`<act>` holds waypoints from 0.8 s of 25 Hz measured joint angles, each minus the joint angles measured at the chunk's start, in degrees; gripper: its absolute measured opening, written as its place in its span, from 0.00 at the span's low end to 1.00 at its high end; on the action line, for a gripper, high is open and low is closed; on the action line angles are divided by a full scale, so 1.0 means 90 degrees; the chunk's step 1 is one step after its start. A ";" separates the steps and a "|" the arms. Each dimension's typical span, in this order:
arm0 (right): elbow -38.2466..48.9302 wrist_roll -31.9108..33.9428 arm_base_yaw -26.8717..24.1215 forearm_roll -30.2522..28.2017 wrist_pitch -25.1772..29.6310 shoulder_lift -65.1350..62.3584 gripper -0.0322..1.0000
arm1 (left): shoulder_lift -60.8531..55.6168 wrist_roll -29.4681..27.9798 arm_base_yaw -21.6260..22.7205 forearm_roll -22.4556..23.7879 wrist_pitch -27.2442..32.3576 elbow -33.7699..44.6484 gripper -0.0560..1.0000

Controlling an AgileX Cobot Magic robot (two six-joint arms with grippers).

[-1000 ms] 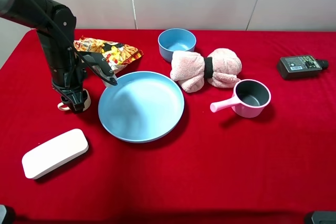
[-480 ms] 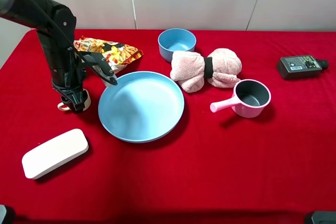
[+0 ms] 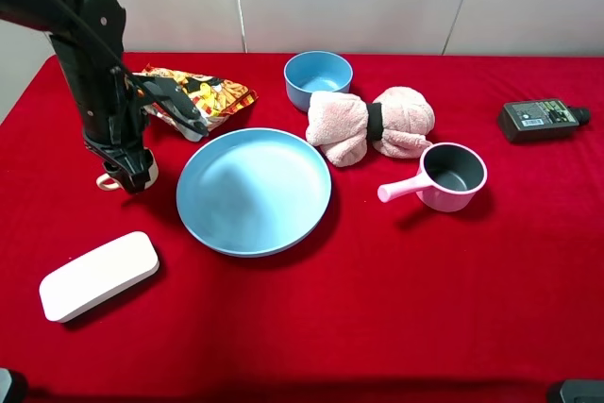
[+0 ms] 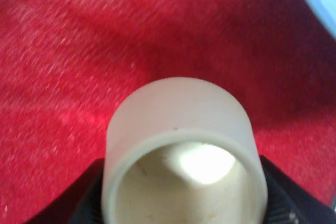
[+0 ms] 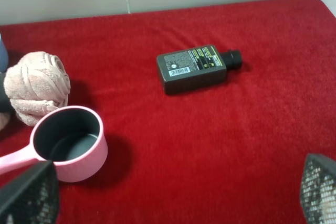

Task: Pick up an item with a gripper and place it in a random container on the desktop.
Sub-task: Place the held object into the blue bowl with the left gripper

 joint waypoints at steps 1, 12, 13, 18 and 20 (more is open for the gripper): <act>0.0000 0.0000 0.0000 0.0000 0.0000 0.0000 0.70 | -0.0031 -0.0050 0.0000 0.0000 0.0106 -0.0056 0.55; 0.0000 0.0000 0.0000 0.0000 0.0000 0.0000 0.70 | -0.0312 -0.0380 0.0000 -0.0280 0.1153 -0.0839 0.55; 0.0000 0.0000 0.0000 0.0000 0.0000 0.0000 0.70 | -0.0312 -0.0394 -0.0001 -0.0308 0.1275 -0.0924 0.55; 0.0000 0.0000 0.0000 0.0000 0.0000 0.0000 0.70 | -0.0312 -0.0603 -0.0200 -0.0314 0.1778 -0.1439 0.55; 0.0000 0.0000 0.0000 0.0000 0.0000 0.0000 0.70 | -0.0312 -0.0774 -0.0289 -0.0314 0.1907 -0.1639 0.55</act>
